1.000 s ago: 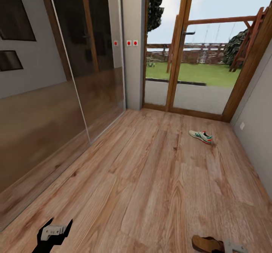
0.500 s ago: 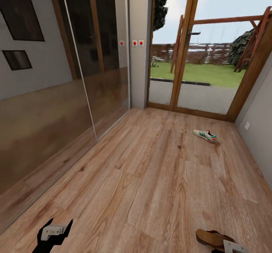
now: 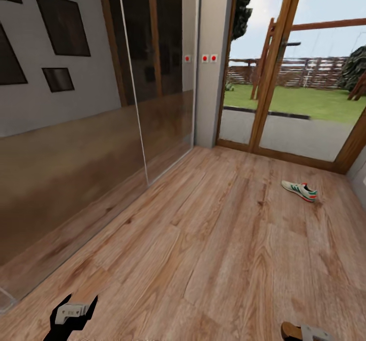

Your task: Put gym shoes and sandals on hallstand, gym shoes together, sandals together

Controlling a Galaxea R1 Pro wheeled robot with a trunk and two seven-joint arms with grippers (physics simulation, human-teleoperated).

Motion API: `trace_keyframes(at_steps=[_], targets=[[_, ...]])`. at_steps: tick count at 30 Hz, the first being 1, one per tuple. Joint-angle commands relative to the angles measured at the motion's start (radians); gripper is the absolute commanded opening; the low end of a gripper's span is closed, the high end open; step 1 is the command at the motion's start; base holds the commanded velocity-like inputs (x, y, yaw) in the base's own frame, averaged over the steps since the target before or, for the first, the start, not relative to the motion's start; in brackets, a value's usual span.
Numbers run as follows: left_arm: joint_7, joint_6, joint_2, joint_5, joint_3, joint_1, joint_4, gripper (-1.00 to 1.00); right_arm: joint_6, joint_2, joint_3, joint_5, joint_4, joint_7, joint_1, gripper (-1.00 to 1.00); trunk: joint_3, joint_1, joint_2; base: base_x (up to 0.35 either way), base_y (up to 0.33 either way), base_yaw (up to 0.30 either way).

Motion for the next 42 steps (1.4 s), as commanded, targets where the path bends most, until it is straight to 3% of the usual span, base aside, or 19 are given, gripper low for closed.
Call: trace_keyframes(at_steps=[1, 31, 42], targets=[[0.0, 0.0, 0.0, 0.0, 0.0, 0.0, 0.0, 1.0, 0.0, 0.0, 0.0, 0.0, 0.0, 0.0, 0.0, 1.0, 0.0, 0.0, 0.0, -0.003, 0.002, 0.285], [0.0, 0.0, 0.0, 0.0, 0.0, 0.0, 0.0, 1.0, 0.0, 0.0, 0.0, 0.0, 0.0, 0.0, 0.004, 1.0, 0.0, 0.0, 0.0, -0.01, -0.009, 0.291], [0.0, 0.0, 0.0, 0.0, 0.0, 0.0, 0.0, 1.0, 0.0, 0.0, 0.0, 0.0, 0.0, 0.0, 0.004, 1.0, 0.0, 0.0, 0.0, -0.171, -0.178, 0.116]])
